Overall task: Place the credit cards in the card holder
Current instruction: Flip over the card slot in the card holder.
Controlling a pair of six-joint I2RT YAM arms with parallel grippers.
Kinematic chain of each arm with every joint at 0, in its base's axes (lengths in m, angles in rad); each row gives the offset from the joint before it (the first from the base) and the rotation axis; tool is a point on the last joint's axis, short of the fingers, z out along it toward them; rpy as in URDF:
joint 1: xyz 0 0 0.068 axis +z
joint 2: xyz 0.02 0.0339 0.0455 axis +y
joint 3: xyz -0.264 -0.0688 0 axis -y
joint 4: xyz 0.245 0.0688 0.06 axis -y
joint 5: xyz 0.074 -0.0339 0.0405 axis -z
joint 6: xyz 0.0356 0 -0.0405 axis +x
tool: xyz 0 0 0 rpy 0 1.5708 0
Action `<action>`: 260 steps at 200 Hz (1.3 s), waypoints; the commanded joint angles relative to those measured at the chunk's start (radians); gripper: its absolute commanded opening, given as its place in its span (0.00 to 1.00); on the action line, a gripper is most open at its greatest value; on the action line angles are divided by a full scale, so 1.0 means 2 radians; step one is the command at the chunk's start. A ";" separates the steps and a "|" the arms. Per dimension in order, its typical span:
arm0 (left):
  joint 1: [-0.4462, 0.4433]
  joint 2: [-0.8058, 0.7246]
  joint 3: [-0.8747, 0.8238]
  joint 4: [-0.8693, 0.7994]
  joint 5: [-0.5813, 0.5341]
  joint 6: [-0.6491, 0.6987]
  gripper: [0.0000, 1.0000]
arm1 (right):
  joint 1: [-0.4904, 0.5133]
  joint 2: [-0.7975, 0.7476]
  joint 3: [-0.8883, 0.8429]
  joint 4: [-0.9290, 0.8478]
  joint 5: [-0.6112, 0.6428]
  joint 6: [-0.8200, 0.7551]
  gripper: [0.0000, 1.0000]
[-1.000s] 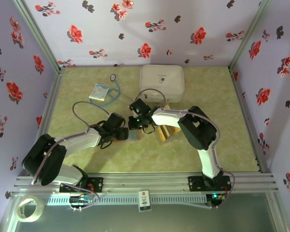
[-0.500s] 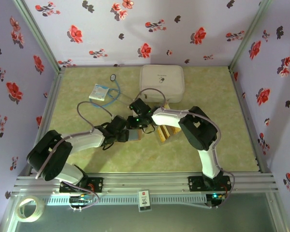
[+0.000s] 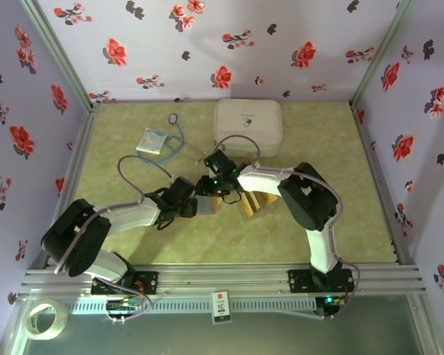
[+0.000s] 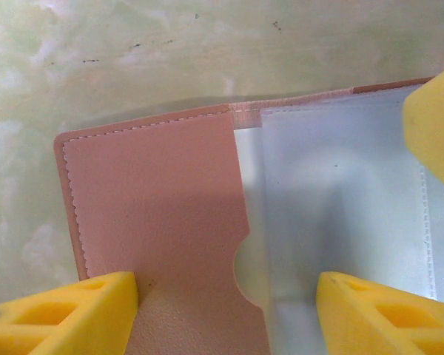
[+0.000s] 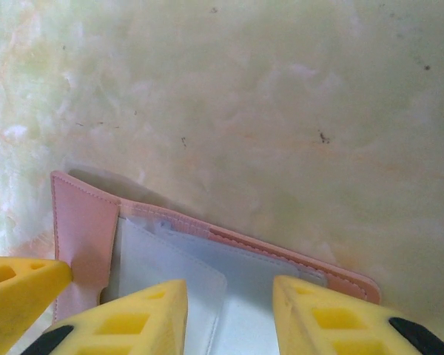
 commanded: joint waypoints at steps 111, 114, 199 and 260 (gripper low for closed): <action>-0.003 0.010 -0.015 -0.019 0.000 -0.003 0.66 | 0.009 0.014 0.009 0.028 -0.034 0.026 0.31; -0.003 0.010 -0.014 -0.019 0.000 -0.003 0.66 | 0.008 0.013 0.009 0.029 -0.035 0.026 0.31; -0.003 -0.034 -0.007 -0.027 -0.008 0.002 0.69 | 0.009 0.009 0.000 0.059 -0.055 0.053 0.31; 0.008 -0.178 -0.011 -0.033 -0.032 0.007 0.84 | 0.011 0.009 0.000 0.089 -0.074 0.084 0.33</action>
